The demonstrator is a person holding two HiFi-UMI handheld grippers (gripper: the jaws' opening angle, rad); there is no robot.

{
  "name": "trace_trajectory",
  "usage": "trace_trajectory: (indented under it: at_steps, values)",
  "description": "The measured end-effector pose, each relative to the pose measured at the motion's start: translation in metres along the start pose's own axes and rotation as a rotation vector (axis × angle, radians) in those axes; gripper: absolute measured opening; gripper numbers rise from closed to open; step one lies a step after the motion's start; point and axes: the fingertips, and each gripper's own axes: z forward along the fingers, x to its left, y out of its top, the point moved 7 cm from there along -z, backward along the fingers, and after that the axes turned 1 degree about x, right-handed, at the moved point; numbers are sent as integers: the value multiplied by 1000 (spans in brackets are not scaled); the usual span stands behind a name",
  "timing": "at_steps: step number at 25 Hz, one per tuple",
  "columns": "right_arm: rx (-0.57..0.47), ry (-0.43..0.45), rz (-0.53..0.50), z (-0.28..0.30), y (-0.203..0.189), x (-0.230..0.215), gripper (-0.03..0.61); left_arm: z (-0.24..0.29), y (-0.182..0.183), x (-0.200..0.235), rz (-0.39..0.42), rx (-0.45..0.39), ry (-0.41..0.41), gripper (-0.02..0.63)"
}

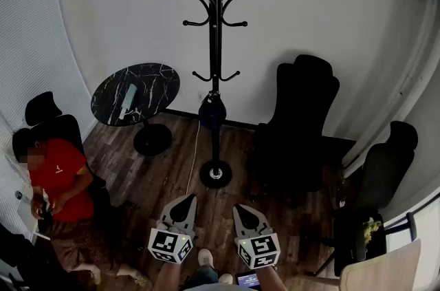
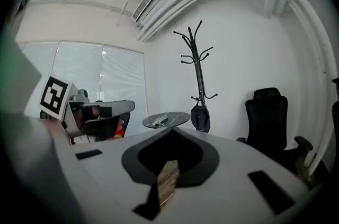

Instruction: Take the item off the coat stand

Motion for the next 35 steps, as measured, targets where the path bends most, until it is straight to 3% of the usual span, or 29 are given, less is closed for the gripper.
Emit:
trace_trajectory:
  at_steps: [12,19,25,35]
  values:
    - [10,38,-72,-13,2,5,11,-5,4,-14,-10,-14,-17,20]
    - [-1,2,-87,2,4,-8,11,9,-7,2,-38,2,-4,20]
    - [21,-20,-69,51,1,-34,11,51,-26,33,-59,33,-4,20]
    - [101,-28,-73,195,14,-76,11,168,-36,127,-50,88,-32,20]
